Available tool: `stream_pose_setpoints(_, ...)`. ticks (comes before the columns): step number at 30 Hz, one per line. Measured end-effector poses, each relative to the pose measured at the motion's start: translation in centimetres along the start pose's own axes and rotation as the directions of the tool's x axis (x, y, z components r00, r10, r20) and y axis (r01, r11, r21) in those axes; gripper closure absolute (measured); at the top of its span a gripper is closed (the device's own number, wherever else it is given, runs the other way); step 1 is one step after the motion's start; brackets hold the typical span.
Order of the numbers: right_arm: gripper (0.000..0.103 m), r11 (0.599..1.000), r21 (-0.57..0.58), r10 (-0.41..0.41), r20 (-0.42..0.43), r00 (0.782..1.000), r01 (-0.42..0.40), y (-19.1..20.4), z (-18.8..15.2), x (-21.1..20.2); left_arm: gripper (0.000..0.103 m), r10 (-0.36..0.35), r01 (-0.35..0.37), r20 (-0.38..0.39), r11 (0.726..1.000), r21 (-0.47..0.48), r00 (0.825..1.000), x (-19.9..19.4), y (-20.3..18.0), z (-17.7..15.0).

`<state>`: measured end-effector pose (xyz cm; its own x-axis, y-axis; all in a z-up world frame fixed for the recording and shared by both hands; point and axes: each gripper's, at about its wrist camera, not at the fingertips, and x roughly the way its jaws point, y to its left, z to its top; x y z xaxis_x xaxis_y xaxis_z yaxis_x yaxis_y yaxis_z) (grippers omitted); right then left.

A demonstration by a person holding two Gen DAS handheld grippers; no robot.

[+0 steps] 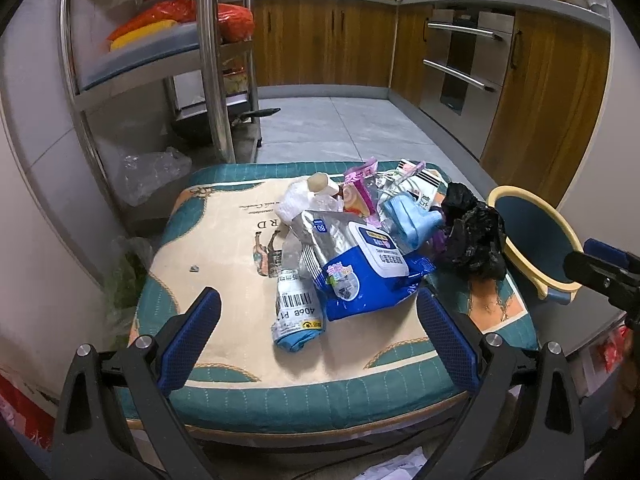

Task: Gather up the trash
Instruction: 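Grasp the black plastic bag with the right tool while the left tool grasps the blue wipe pack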

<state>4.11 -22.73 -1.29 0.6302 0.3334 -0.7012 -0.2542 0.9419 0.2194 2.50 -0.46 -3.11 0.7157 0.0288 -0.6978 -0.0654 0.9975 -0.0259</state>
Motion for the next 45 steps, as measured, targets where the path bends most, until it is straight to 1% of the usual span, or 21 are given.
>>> stream_pose_setpoints(1, 0.005, 1.000, 0.004, 0.001, -0.010, 1.000, -0.001, -0.1, 0.0, 0.2, 0.009, -0.025, 0.025, -0.019, 1.000, -0.016, 1.000, 0.4, 0.2, 0.2)
stream_pose_setpoints(2, 0.005, 1.000, 0.005, -0.001, -0.018, 1.000, 0.001, -0.2, 0.0, 0.4, 0.014, -0.073, 0.071, -0.055, 0.997, -0.040, 0.996, 1.1, 0.4, 0.4)
stream_pose_setpoints(3, 0.005, 1.000, -0.001, -0.005, -0.026, 1.000, 0.005, -0.2, 0.1, 0.5, 0.018, -0.100, 0.096, -0.081, 0.994, -0.055, 0.992, 1.6, 0.6, 0.6)
stream_pose_setpoints(4, 0.005, 1.000, -0.008, -0.004, -0.032, 0.999, 0.004, -0.2, 0.2, 0.7, 0.019, -0.116, 0.109, -0.104, 0.992, -0.068, 0.988, 2.2, 0.7, 0.7)
stream_pose_setpoints(6, 0.005, 1.000, -0.023, 0.005, -0.039, 0.999, -0.006, 0.0, 0.3, 1.0, 0.029, -0.124, 0.113, -0.145, 0.990, -0.085, 0.982, 3.5, 0.7, 0.9)
stream_pose_setpoints(8, 0.007, 0.999, -0.033, 0.006, -0.044, 0.999, -0.007, 0.0, 0.6, 1.3, 0.036, -0.146, 0.126, -0.181, 0.985, -0.118, 0.973, 4.5, 1.0, 1.0)
stream_pose_setpoints(9, 0.007, 0.999, -0.035, 0.005, -0.047, 0.999, -0.007, 0.0, 0.7, 1.5, 0.039, -0.165, 0.136, -0.201, 0.979, -0.149, 0.966, 5.3, 1.3, 1.1)
stream_pose_setpoints(11, 0.009, 1.000, -0.029, 0.002, -0.048, 0.999, -0.003, -0.2, 1.0, 1.9, 0.043, -0.182, 0.142, -0.220, 0.973, -0.183, 0.958, 6.2, 1.7, 1.0)
stream_pose_setpoints(12, 0.010, 1.000, -0.022, 0.001, -0.049, 0.999, -0.002, -0.4, 1.2, 2.1, 0.047, -0.191, 0.146, -0.229, 0.969, -0.201, 0.955, 6.7, 1.9, 1.0)
stream_pose_setpoints(14, 0.015, 1.000, 0.006, 0.002, -0.059, 0.998, -0.001, -1.0, 1.6, 2.8, 0.049, -0.222, 0.166, -0.238, 0.958, -0.235, 0.946, 7.3, 2.2, 1.1)
stream_pose_setpoints(16, 0.028, 1.000, 0.031, 0.001, -0.070, 0.998, 0.001, -1.7, 2.0, 3.7, 0.052, -0.256, 0.190, -0.244, 0.946, -0.263, 0.935, 7.9, 2.3, 1.1)
stream_pose_setpoints(18, 0.031, 0.999, 0.054, 0.001, -0.079, 0.997, 0.004, -2.3, 2.3, 4.6, 0.057, -0.275, 0.204, -0.254, 0.940, -0.275, 0.927, 8.5, 2.2, 1.3)
stream_pose_setpoints(20, 0.033, 0.997, 0.072, 0.001, -0.081, 0.997, 0.005, -2.8, 2.6, 5.3, 0.059, -0.289, 0.212, -0.260, 0.934, -0.286, 0.921, 8.7, 2.2, 1.4)
stream_pose_setpoints(26, 0.036, 0.996, 0.094, 0.004, -0.092, 0.996, 0.005, -3.8, 3.5, 7.4, 0.064, -0.296, 0.215, -0.272, 0.933, -0.290, 0.916, 9.6, 2.0, 1.4)
stream_pose_setpoints(29, 0.053, 0.995, 0.097, 0.017, -0.118, 0.993, -0.006, -4.2, 3.4, 8.5, 0.065, -0.314, 0.225, -0.275, 0.924, -0.309, 0.909, 9.8, 2.2, 1.4)
stream_pose_setpoints(31, 0.071, 0.994, 0.111, 0.031, -0.136, 0.990, -0.016, -4.5, 3.1, 8.9, 0.068, -0.317, 0.229, -0.272, 0.923, -0.311, 0.908, 9.8, 2.4, 1.3)
stream_pose_setpoints(32, 0.076, 0.993, 0.115, 0.037, -0.142, 0.989, -0.021, -4.6, 2.9, 9.1, 0.071, -0.317, 0.230, -0.272, 0.923, -0.309, 0.909, 9.9, 2.4, 1.2)
stream_pose_setpoints(33, 0.082, 0.993, 0.114, 0.044, -0.145, 0.988, -0.028, -4.6, 2.7, 9.1, 0.074, -0.320, 0.235, -0.267, 0.922, -0.307, 0.909, 9.8, 2.4, 1.2)
stream_pose_setpoints(37, 0.088, 0.990, 0.121, 0.087, -0.123, 0.989, -0.072, -4.5, 2.6, 8.5, 0.081, -0.342, 0.264, -0.245, 0.916, -0.301, 0.907, 9.4, 2.3, 1.3)
stream_pose_setpoints(39, 0.089, 0.988, 0.129, 0.102, -0.113, 0.988, -0.087, -4.5, 2.5, 8.2, 0.087, -0.348, 0.277, -0.237, 0.917, -0.285, 0.907, 9.0, 1.8, 1.4)
stream_pose_setpoints(45, 0.091, 0.985, 0.136, 0.124, -0.100, 0.987, -0.110, -4.4, 2.4, 7.4, 0.090, -0.354, 0.298, -0.199, 0.918, -0.261, 0.914, 7.3, 1.6, 1.7)
